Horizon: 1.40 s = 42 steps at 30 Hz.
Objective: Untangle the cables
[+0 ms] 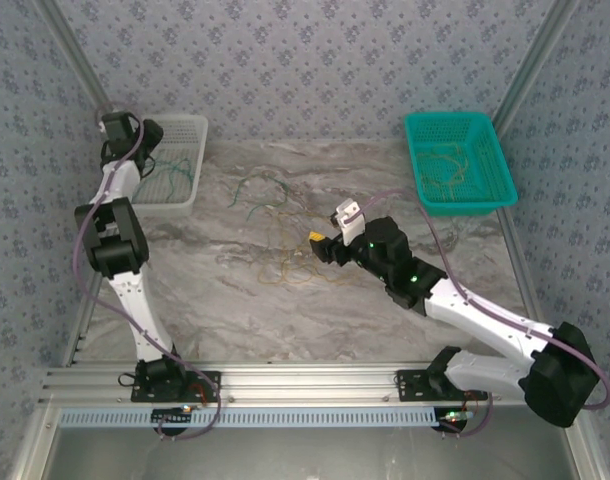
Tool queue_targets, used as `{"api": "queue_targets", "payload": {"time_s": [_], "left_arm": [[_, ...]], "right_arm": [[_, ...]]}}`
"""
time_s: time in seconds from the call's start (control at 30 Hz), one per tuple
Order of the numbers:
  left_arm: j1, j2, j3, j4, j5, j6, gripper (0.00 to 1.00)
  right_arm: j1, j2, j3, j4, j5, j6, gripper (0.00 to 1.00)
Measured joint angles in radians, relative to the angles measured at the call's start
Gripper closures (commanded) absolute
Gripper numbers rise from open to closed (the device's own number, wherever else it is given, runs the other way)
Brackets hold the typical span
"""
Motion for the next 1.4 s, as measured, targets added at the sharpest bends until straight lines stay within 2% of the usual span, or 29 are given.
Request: {"api": "queue_targets", "payload": {"time_s": [0.1,0.27,0.4,0.5,0.63,0.83,0.97,1.17,1.3,1.4], "left_arm": [[-0.010,-0.180,-0.220,-0.003,-0.060,0.036,0.41],[-0.091,-0.542,-0.486,-0.002,-0.164,0.154,0.28],[-0.266,-0.805,-0.609,0.009,-0.197,0.270,0.22],[-0.412,-0.904,-0.668,-0.002,-0.198,0.338,0.21],[-0.557,-0.889,-0.695,-0.080,-0.165,0.424,0.21],[-0.716,-0.694,-0.679,-0.254,-0.108,0.603,0.19],[-0.731,-0.578,-0.655,-0.320,-0.075,0.663,0.19],[-0.725,-0.484,-0.620,-0.307,-0.028,0.671,0.24],[-0.731,-0.479,-0.631,-0.275,-0.016,0.652,0.23],[-0.753,-0.533,-0.687,-0.222,-0.044,0.633,0.22]], "right_arm": [[0.000,-0.010,0.000,0.000,0.007,-0.006,0.25],[-0.012,0.010,0.000,0.000,0.026,-0.001,0.25],[-0.093,0.070,0.017,-0.002,-0.001,0.063,0.25],[-0.179,0.125,0.045,-0.006,-0.043,0.139,0.24],[-0.275,0.211,0.121,-0.053,-0.106,0.237,0.26],[-0.311,0.250,0.143,-0.085,-0.164,0.314,0.26],[-0.311,0.251,0.143,-0.092,-0.203,0.331,0.27],[-0.322,0.313,0.188,-0.198,-0.209,0.346,0.30],[-0.341,0.367,0.230,-0.320,-0.157,0.347,0.33],[-0.356,0.415,0.259,-0.410,-0.113,0.348,0.35]]}}
